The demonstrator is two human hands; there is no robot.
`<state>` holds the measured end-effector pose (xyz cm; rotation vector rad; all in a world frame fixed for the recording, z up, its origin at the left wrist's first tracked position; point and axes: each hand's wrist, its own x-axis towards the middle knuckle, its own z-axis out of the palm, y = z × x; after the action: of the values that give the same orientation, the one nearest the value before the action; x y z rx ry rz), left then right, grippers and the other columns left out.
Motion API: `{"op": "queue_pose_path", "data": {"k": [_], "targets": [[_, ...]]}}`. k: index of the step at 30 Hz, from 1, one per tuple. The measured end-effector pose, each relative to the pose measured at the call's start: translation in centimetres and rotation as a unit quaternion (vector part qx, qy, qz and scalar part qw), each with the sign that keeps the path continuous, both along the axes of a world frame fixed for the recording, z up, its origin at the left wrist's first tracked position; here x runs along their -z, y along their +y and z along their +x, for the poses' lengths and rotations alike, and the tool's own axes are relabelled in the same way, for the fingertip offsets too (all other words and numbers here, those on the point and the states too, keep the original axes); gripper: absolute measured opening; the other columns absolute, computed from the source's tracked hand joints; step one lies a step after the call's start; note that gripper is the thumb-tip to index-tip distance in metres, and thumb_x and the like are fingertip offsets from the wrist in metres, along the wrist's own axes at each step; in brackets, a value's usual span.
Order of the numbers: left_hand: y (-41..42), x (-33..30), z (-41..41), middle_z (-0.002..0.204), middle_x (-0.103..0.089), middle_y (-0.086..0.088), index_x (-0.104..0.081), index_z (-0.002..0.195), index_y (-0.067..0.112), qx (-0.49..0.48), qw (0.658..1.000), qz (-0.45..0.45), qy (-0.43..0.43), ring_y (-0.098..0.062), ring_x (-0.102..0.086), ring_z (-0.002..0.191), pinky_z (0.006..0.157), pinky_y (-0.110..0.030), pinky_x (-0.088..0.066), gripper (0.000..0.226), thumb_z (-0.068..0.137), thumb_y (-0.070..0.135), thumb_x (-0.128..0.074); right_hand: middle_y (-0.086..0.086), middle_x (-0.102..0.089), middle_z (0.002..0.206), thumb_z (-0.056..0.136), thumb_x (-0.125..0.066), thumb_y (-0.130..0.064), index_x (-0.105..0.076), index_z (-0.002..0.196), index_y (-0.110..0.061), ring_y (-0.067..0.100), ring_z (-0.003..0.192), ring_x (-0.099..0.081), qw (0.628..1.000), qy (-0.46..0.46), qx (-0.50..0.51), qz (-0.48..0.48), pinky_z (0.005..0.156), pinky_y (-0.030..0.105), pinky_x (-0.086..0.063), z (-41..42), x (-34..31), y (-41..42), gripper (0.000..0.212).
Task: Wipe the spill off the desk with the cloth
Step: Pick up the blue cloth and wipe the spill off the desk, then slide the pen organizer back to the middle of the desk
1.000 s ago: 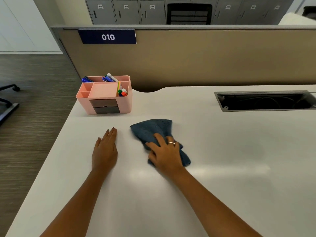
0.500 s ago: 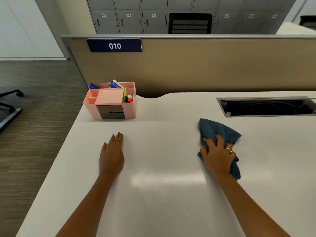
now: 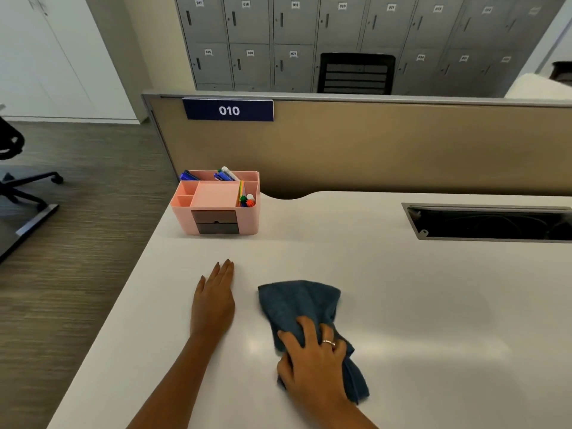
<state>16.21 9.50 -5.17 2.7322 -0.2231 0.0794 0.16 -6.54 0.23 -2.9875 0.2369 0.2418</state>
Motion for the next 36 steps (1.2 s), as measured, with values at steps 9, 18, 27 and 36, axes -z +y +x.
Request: {"op": "queue_pose_path", "data": {"k": [9,18,27,36], "targets": [[2.5,-2.4,2.1,0.131,-0.060,-0.005,-0.058,0.126,0.018,0.002,0.997,-0.023,-0.077,-0.020,-0.053,0.125,0.113,-0.042,-0.026,0.036,0.094,0.012,-0.043,0.004,-0.052,0.129,0.083,-0.041,-0.061,-0.058,0.115,-0.030,0.034,0.123,-0.039,0.974,0.221,-0.030,0.026,0.099,0.054,-0.019,11.7,-7.2,-0.6,0.048],[6.0,-9.3,15.6,0.150,-0.036,-0.012,-0.034,0.141,0.012,-0.213,0.961,-0.160,-0.070,-0.033,-0.038,0.135,0.104,-0.052,-0.039,0.052,0.095,0.033,-0.047,0.007,-0.051,0.073,0.088,-0.052,-0.026,-0.053,0.070,-0.005,0.021,0.066,-0.045,0.921,-0.070,0.115,0.366,0.064,0.033,-0.041,29.4,-11.3,-2.6,0.027],[7.7,-9.7,21.2,0.123,-0.060,-0.009,-0.051,0.128,0.010,-0.184,0.873,-0.373,0.255,-0.028,-0.054,0.113,0.090,-0.040,-0.049,0.039,0.091,0.004,-0.041,0.003,-0.053,0.112,0.093,-0.053,-0.025,-0.049,0.125,-0.011,0.024,0.104,-0.054,0.862,0.065,0.145,0.481,0.075,0.035,-0.049,35.6,-5.6,-0.7,0.035],[6.3,-10.2,21.3,0.111,-0.064,-0.014,-0.061,0.112,0.003,-0.162,0.935,-0.256,0.184,-0.030,-0.057,0.105,0.093,-0.049,-0.051,0.038,0.087,-0.004,-0.033,0.011,-0.060,0.117,0.097,-0.042,-0.015,-0.053,0.122,-0.008,0.021,0.088,-0.057,0.896,-0.012,0.122,0.426,0.066,0.032,-0.053,36.2,-5.3,-1.4,0.028]]}}
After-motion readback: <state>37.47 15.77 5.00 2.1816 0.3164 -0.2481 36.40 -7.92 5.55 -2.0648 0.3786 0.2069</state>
